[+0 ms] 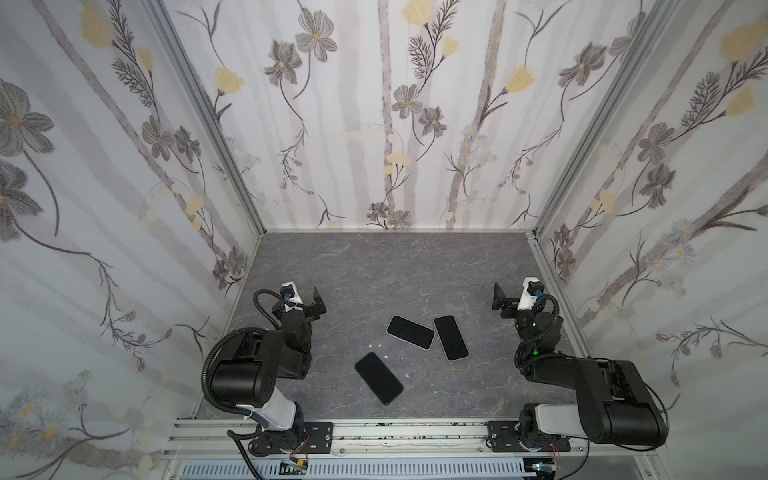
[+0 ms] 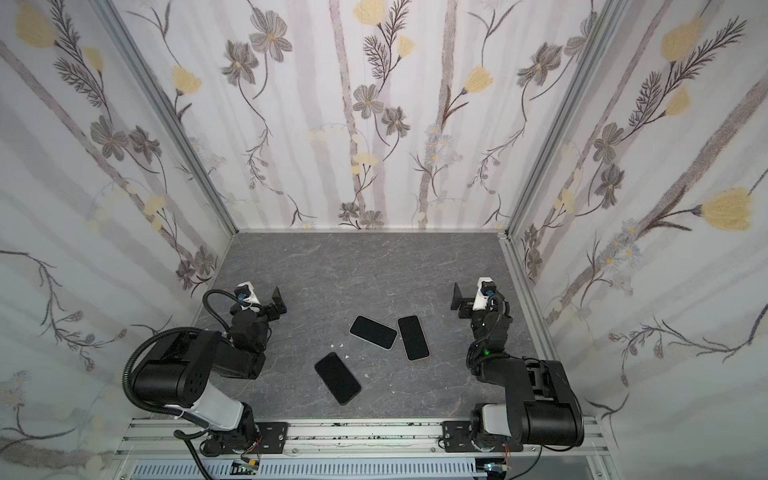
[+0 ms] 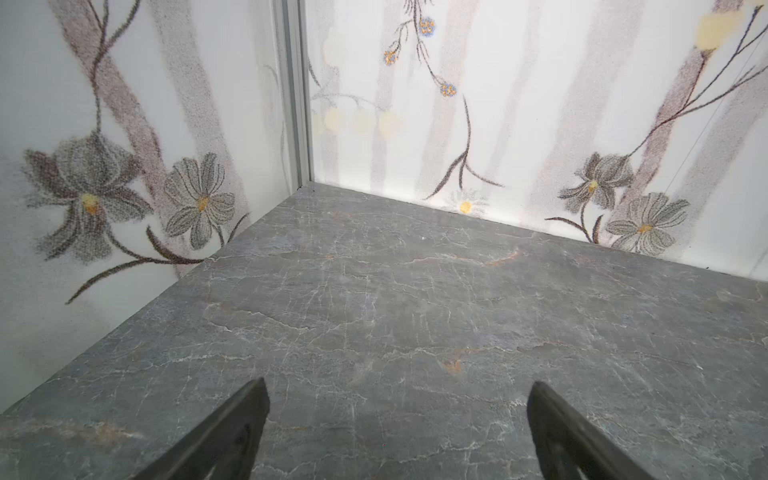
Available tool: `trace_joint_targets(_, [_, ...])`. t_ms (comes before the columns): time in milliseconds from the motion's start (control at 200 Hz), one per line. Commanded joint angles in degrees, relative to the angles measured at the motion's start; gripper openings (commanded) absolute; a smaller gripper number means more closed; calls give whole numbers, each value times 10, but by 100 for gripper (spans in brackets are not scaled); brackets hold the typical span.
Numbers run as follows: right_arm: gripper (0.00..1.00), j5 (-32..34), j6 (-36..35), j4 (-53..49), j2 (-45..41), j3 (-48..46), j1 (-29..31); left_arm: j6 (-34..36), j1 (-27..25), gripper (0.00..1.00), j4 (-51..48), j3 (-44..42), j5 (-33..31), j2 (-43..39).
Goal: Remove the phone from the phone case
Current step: 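Raise both arms from rest and move both grippers toward the phones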
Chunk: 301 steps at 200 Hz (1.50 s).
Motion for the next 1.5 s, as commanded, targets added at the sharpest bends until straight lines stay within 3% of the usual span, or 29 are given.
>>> trace_joint_targets(0, [100, -8, -11, 26, 1, 5, 0, 2, 1, 100, 24, 2, -2, 0])
trace_joint_targets(774, [100, -8, -11, 25, 2, 5, -1, 3, 0, 100, 25, 1, -2, -1])
trace_joint_targets(889, [100, -6, -19, 54, -17, -17, 7, 25, -27, 100, 53, -23, -37, -29])
trace_joint_targets(924, [100, 8, -23, 50, -38, -25, 13, 37, -43, 100, 55, -29, -94, -49])
trace_joint_targets(1069, [100, 37, -27, -70, -126, -9, 34, 93, -122, 100, -32, -5, -197, -139])
trace_joint_targets(1174, [100, 43, -6, -149, -172, 13, 39, 63, -152, 100, -149, 40, -216, -187])
trace_joint_targets(1294, [100, 48, 67, -218, -226, 32, 40, -53, -168, 100, -312, 109, -254, -224])
trace_joint_targets(1389, [100, 78, 141, -270, -253, 52, 39, -143, -169, 100, -469, 174, -217, -230])
trace_joint_targets(1499, [100, 163, 233, -475, -262, 137, 39, -218, -169, 100, -604, 236, -136, -224])
